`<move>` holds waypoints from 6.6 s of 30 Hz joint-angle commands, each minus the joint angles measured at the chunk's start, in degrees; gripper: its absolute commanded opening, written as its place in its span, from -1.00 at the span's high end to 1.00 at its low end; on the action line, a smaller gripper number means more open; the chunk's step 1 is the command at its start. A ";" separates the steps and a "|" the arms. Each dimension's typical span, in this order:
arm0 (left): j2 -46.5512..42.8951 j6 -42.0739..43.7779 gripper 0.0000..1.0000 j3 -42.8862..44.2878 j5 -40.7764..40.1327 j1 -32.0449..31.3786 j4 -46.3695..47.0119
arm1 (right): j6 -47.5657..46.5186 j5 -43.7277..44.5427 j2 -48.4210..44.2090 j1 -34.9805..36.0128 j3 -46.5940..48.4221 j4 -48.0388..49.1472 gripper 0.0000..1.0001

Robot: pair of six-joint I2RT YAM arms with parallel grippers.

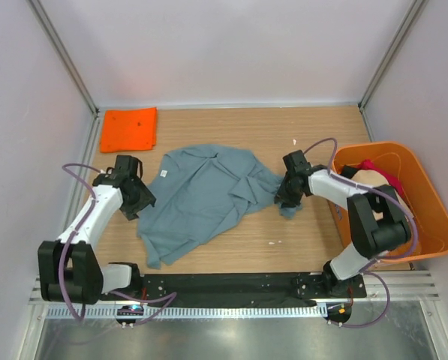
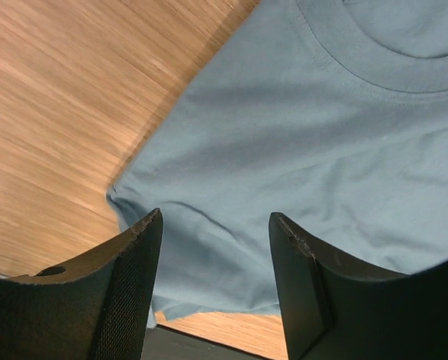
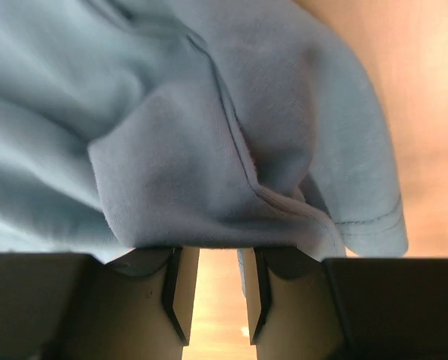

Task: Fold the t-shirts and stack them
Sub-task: Flatten the tshirt out

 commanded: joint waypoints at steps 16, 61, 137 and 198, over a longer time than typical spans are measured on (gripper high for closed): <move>27.13 3.88 -0.17 10.86 5.83 -0.08 12.83 | -15.46 5.39 15.06 -5.25 37.47 -12.05 -0.25; -7.60 -6.15 -0.09 -6.45 3.53 -3.94 4.03 | 47.47 8.97 10.39 2.93 -0.68 43.41 0.35; 27.01 5.19 -0.29 23.27 -3.83 -9.21 1.06 | -3.86 -2.19 -16.07 2.22 3.10 -19.43 0.97; 23.43 -24.52 0.22 15.35 -14.93 -60.81 -36.75 | -9.13 -11.24 -17.38 -1.55 -1.39 -15.91 0.97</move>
